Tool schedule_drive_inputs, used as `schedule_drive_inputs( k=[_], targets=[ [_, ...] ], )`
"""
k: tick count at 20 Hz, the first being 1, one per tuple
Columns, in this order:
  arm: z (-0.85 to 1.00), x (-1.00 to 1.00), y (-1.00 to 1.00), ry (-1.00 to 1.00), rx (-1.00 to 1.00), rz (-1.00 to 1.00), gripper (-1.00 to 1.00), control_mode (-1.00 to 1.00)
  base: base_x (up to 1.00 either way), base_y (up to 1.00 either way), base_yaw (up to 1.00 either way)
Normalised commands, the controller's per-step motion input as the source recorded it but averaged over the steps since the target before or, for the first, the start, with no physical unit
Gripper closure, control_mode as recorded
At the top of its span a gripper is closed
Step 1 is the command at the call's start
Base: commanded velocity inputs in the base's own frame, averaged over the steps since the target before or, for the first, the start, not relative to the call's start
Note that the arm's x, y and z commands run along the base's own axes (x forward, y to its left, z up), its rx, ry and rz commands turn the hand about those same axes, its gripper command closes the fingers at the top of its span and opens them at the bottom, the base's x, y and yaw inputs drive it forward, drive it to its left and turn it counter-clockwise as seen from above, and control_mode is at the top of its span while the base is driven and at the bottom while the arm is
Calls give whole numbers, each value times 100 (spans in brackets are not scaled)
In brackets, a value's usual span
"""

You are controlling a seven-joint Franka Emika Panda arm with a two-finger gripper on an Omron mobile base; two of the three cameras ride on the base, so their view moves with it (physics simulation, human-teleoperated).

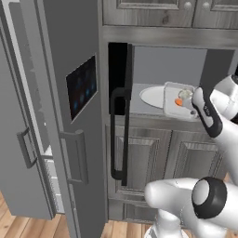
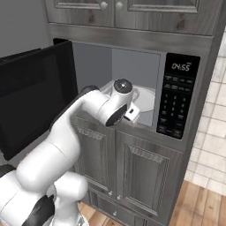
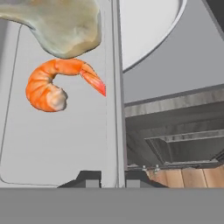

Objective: Place the tupperware containing the shrimp and garlic meal in the microwave. Close the microwave door and press the start button to reheat the meal.

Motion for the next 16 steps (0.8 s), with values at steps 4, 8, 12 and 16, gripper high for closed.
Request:
schedule_drive_inputs(
  k=[4,8,12,16],
  targets=[
    [-6,37,0,1,0,-5,100,-100,0,0,0],
    [-19,39,0,0,0,-1,100,-100,0,0,0],
    [-26,43,-1,0,0,0,100,-100,0,0,0],
    [-10,48,-11,0,0,0,100,-100,0,0,0]
  ],
)
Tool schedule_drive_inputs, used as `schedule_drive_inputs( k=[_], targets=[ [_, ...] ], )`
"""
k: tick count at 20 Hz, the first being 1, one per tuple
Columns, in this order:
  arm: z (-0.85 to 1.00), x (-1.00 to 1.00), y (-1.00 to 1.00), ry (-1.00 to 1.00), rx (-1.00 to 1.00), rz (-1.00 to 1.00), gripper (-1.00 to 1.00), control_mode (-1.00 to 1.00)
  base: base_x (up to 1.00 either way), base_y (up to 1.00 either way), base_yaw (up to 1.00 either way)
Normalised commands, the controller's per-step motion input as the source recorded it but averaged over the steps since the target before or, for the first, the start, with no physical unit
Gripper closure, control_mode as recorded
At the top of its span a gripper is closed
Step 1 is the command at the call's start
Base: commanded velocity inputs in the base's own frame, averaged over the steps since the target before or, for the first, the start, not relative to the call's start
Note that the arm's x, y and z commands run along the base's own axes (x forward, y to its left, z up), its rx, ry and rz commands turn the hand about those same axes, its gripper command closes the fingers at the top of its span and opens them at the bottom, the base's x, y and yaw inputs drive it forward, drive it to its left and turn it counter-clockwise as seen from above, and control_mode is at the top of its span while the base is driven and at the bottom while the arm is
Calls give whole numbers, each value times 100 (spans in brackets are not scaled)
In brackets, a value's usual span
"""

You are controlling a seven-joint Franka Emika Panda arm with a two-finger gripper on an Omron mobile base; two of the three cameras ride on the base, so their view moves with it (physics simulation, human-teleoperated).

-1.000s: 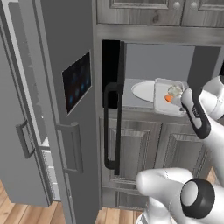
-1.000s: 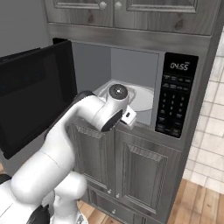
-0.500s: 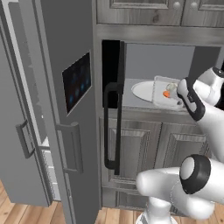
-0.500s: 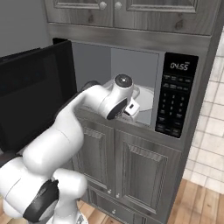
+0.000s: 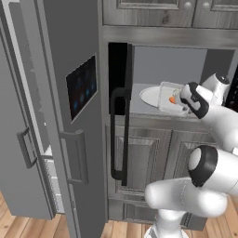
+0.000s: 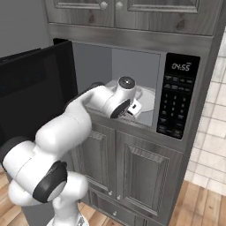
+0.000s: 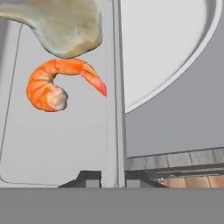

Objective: Place the tupperware containing the shrimp and garlic meal in the microwave. Close the microwave door and press the start button to reheat the meal.

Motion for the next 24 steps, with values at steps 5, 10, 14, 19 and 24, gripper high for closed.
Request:
schedule_drive_inputs(
  k=[5,10,14,19,24],
  targets=[
    [9,41,-25,7,3,0,100,-100,0,0,0],
    [5,36,-18,10,1,0,100,-100,0,0,0],
    [-1,39,-11,4,0,0,100,-100,0,0,0],
    [-25,38,-13,0,0,0,100,-100,0,0,0],
    [-42,35,-5,0,0,0,100,-100,0,0,0]
  ],
)
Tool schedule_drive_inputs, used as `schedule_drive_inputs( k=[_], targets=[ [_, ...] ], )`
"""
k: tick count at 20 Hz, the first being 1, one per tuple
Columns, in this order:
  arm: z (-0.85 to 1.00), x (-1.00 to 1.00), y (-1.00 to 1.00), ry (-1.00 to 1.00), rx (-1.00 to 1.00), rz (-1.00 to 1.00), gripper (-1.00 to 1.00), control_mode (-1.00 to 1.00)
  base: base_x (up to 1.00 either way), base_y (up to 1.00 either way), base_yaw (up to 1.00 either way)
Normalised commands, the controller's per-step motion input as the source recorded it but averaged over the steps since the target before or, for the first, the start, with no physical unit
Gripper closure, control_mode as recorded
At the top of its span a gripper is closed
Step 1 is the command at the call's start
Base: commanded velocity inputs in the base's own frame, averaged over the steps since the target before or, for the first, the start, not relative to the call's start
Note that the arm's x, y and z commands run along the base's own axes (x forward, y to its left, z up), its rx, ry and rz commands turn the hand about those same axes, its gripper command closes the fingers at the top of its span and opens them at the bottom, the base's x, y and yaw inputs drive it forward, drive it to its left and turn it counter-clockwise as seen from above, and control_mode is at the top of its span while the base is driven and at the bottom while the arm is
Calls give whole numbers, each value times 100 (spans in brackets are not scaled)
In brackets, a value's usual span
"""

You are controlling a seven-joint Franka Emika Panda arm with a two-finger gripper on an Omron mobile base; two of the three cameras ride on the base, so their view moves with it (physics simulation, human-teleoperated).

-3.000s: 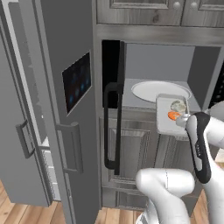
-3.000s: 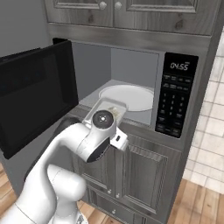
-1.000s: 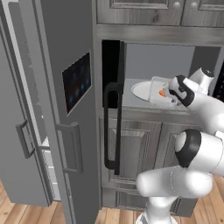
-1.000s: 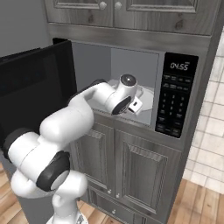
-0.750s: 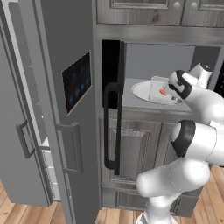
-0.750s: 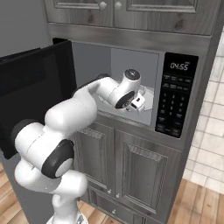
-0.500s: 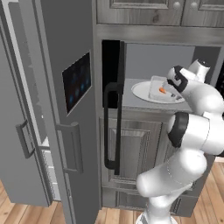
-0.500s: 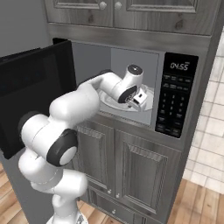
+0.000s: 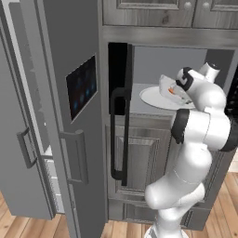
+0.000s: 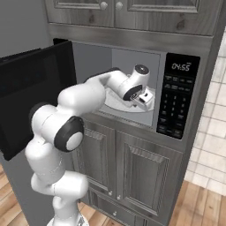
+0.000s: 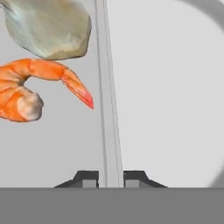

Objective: Place the tupperware containing the shrimp and garlic meal in the microwave. Close the microwave door and press the start button to reheat the meal.

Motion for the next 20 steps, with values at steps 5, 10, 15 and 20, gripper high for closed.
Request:
schedule_drive_inputs(
  k=[5,10,15,20],
  targets=[
    [-16,-1,5,-11,-8,0,-100,-100,0,0,0],
    [18,-51,0,-21,-11,0,-100,-100,0,0,0],
    [15,-93,24,-33,-20,0,-100,-100,0,0,0],
    [31,-98,49,-17,-22,0,-100,-100,0,0,0]
  ],
)
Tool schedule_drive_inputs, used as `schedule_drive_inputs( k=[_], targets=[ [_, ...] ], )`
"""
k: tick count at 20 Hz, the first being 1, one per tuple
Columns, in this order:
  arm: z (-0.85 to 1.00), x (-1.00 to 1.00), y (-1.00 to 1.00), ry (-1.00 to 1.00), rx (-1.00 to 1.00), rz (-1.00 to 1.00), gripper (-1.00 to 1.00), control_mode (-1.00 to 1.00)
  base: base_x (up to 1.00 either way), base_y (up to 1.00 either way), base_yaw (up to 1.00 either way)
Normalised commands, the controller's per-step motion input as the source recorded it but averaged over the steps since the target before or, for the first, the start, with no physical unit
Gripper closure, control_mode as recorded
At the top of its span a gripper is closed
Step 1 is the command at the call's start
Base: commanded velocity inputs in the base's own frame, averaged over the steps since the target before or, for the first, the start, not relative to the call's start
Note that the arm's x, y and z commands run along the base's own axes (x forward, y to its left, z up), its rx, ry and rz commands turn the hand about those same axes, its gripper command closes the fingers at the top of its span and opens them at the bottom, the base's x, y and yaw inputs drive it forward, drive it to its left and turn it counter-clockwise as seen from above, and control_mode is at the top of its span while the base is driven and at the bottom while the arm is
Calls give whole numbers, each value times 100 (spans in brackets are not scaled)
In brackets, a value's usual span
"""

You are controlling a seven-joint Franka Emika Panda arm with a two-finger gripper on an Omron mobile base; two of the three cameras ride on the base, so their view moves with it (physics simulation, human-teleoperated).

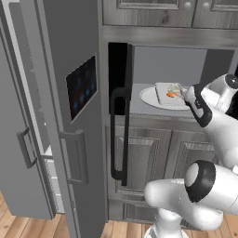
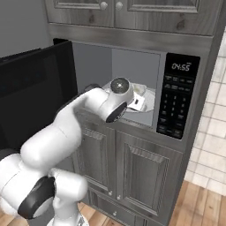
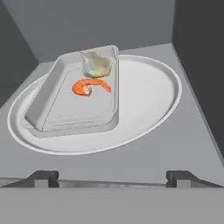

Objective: Place the tupperware containing the shrimp and garlic meal in the microwave. Close the microwave door and press the start button to reheat the meal.

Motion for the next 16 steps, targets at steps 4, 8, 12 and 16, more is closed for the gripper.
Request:
schedule_drive_inputs(
  k=[4,8,12,16],
  targets=[
    [55,-97,21,-4,-18,0,-100,-100,0,0,0],
    [64,-99,2,0,-19,3,-100,-100,0,0,0],
    [48,-100,13,0,-24,11,-100,-100,0,0,0],
    [38,-94,38,1,-26,15,-100,-100,0,0,0]
  ],
)
